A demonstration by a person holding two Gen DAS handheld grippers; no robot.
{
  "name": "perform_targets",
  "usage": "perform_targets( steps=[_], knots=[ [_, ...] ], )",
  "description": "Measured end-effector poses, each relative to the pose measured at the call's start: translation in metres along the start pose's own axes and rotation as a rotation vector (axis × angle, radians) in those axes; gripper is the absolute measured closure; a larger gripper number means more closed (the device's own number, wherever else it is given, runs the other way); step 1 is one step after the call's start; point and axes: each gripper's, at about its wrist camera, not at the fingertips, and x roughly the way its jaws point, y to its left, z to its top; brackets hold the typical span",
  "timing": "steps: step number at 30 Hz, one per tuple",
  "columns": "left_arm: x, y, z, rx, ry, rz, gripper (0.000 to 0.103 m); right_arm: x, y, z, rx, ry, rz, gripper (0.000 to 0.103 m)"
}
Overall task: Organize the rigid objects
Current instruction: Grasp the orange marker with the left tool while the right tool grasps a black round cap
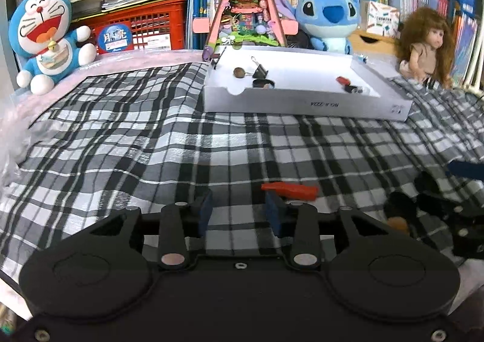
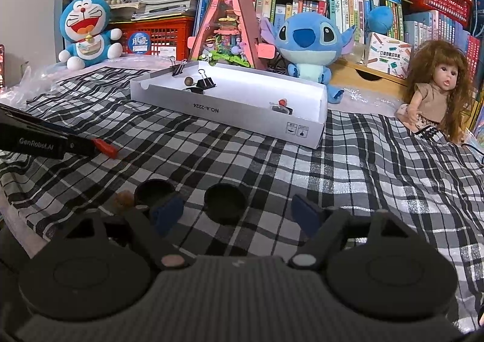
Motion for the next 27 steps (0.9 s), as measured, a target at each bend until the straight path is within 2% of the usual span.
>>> perform_targets(
  steps=[5, 7, 13, 15, 16, 18, 20, 21, 22, 27],
  knots=[
    [-0.005, -0.012, -0.003, 0.043, -0.025, -0.077, 0.053, 0.001, -0.001, 0.0, 0.012, -0.002, 0.003, 0.02],
    [-0.004, -0.019, -0.004, 0.069, -0.029, -0.09, 0.051, 0.002, -0.002, 0.0, 0.019, 0.001, 0.006, 0.021],
    [0.003, -0.03, -0.006, 0.089, -0.017, -0.087, 0.05, 0.004, -0.003, 0.0, 0.028, 0.012, 0.021, 0.027],
    [0.004, -0.03, -0.006, 0.085, -0.023, -0.092, 0.054, 0.005, -0.002, 0.0, 0.029, 0.014, 0.028, 0.028],
    [0.005, -0.03, -0.006, 0.086, -0.022, -0.096, 0.059, 0.005, -0.002, 0.0, 0.029, 0.014, 0.032, 0.031],
    [0.005, -0.029, -0.005, 0.083, -0.022, -0.097, 0.061, 0.005, -0.002, 0.0, 0.03, 0.016, 0.041, 0.038],
    [0.004, -0.029, -0.005, 0.083, -0.025, -0.1, 0.061, 0.005, -0.002, 0.0, 0.035, 0.019, 0.047, 0.057],
    [0.003, -0.029, -0.005, 0.083, -0.026, -0.101, 0.061, 0.005, -0.001, 0.001, 0.038, 0.02, 0.049, 0.062],
    [0.002, -0.029, -0.004, 0.082, -0.027, -0.103, 0.061, 0.005, -0.001, 0.001, 0.042, 0.02, 0.049, 0.064],
    [-0.002, -0.029, 0.002, 0.083, -0.038, -0.108, 0.061, 0.002, -0.001, 0.005, 0.042, 0.005, 0.046, 0.065]
  ],
)
